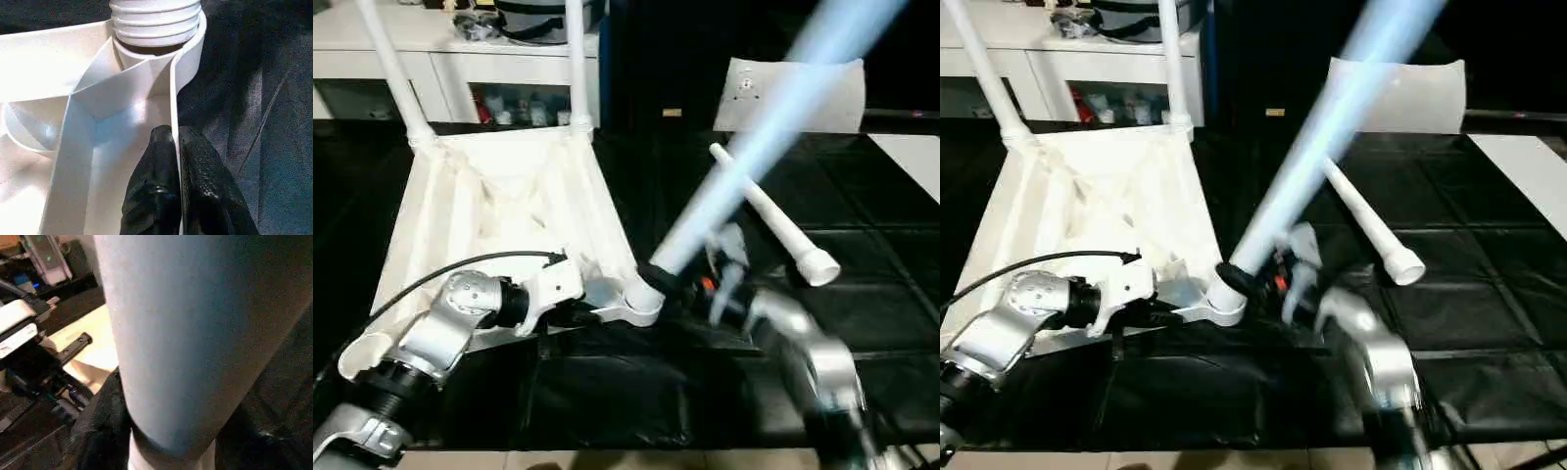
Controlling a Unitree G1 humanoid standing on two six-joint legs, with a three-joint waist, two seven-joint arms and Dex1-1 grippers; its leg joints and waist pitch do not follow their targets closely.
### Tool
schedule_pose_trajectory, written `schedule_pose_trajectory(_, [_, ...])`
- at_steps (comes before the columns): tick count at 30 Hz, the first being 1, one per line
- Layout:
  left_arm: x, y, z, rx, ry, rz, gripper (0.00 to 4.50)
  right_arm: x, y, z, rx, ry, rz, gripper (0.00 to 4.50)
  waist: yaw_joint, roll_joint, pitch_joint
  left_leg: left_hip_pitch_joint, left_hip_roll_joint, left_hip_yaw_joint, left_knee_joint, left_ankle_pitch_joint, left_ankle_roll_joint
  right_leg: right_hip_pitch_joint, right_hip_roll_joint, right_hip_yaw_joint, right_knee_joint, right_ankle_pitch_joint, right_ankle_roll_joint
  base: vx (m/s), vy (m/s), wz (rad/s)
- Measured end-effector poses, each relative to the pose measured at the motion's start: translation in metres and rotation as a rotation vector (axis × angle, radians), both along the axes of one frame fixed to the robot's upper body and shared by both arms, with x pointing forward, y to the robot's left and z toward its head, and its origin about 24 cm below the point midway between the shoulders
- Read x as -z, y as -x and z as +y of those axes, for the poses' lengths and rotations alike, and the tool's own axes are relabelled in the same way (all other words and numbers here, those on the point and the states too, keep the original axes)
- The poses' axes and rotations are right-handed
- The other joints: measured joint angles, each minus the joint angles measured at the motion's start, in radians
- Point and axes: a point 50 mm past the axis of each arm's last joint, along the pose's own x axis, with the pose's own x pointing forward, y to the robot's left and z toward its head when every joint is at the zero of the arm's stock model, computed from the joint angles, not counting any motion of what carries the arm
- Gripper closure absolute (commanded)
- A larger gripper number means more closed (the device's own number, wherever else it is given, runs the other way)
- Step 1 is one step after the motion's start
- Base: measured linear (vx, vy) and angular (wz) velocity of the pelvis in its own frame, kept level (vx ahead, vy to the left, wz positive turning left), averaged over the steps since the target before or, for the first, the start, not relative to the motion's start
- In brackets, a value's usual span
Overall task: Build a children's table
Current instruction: Insert table leg to table base
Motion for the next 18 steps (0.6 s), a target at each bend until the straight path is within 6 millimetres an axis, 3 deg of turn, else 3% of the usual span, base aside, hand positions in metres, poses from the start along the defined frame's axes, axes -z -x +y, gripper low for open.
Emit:
schedule_pose_trajectory(6, [0.000, -0.001, -0.004, 0.022, -0.006, -0.009, 4.50, -0.009, 0.003, 0.003, -0.088, 0.191, -0.157, 2.61, 0.007, -0.002, -0.001, -0.001, -0.001, 0.000, 0.000, 0.000, 0.000, 0.001, 0.000, 0.001, -0.001, 0.000, 0.001, 0.000, 0.000, 0.00])
schedule_pose_trajectory(11, [-0.002, -0.002, -0.004, 0.038, -0.023, -0.029, 4.50, -0.015, -0.001, 0.007, -0.182, 0.281, -0.205, 2.61, 0.012, -0.025, -0.001, 0.000, 0.000, 0.000, -0.004, 0.000, 0.000, 0.001, 0.000, 0.000, -0.002, 0.000, 0.001, 0.000, 0.000, 0.00])
schedule_pose_trajectory(18, [-0.005, -0.002, -0.001, 0.095, -0.063, -0.037, 4.50, -0.017, -0.008, 0.012, -0.315, 0.331, -0.210, 2.61, 0.007, -0.043, -0.007, 0.000, 0.000, 0.000, -0.008, 0.000, 0.000, 0.002, 0.000, -0.001, -0.008, 0.000, 0.001, 0.000, 0.000, 0.00])
